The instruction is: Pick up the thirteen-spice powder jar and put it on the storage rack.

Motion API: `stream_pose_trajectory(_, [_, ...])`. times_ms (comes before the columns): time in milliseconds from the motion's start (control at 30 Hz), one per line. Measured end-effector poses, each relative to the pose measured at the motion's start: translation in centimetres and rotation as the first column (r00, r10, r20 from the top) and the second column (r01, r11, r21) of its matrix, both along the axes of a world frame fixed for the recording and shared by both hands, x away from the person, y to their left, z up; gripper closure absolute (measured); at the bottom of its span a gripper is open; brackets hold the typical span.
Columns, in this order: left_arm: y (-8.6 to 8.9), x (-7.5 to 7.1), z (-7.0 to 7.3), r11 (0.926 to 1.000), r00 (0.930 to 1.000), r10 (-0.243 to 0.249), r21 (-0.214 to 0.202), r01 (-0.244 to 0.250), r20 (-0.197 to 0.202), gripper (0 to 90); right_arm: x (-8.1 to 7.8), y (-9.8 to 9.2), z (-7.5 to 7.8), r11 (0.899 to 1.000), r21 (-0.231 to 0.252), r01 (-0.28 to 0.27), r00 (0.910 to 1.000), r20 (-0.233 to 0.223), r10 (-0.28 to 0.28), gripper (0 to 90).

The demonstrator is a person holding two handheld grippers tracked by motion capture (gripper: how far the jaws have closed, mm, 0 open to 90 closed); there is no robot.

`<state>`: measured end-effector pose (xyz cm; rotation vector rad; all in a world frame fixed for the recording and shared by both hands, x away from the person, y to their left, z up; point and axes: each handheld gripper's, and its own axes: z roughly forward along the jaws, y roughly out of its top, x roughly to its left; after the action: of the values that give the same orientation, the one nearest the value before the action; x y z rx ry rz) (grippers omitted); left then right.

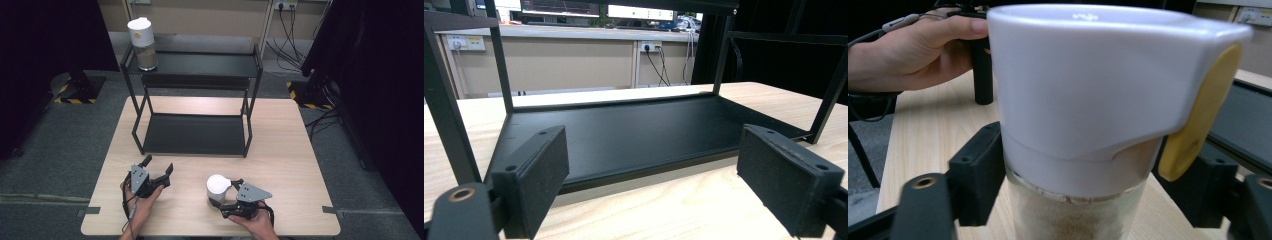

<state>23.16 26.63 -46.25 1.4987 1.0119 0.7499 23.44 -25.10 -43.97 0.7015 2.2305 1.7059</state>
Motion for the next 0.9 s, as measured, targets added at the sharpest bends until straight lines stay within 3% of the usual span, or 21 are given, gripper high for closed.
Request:
stream_pose_trajectory(300, [0.0,0.0,0.0,1.0,1.0,-0.001,0.0,0.001,0.002,12.8,-0.5,0.2,0.3,1.0,-0.002,0.02,0.9998,-0.01,-0.02,30.7])
stream_pose_trajectory(500, [0.0,0.0,0.0,1.0,1.0,0.0,0.0,0.0,0.004,12.8,-1.1,0.1,0.9,0.997,0.028,0.073,0.9972,0.011,-0.074,30.7])
stream_pose_trajectory(700, [-0.1,-0.1,-0.1,1.0,1.0,0.0,0.002,0.0,0.005,12.8,-1.4,-0.3,1.9,0.988,0.056,0.144,0.9884,0.04,-0.146,30.7])
stream_pose_trajectory(900, [-0.1,-0.1,-0.1,1.0,1.0,0.001,0.002,-0.001,0.009,12.8,-1.3,-0.5,3.0,0.974,0.074,0.213,0.9735,0.069,-0.218,30.7])
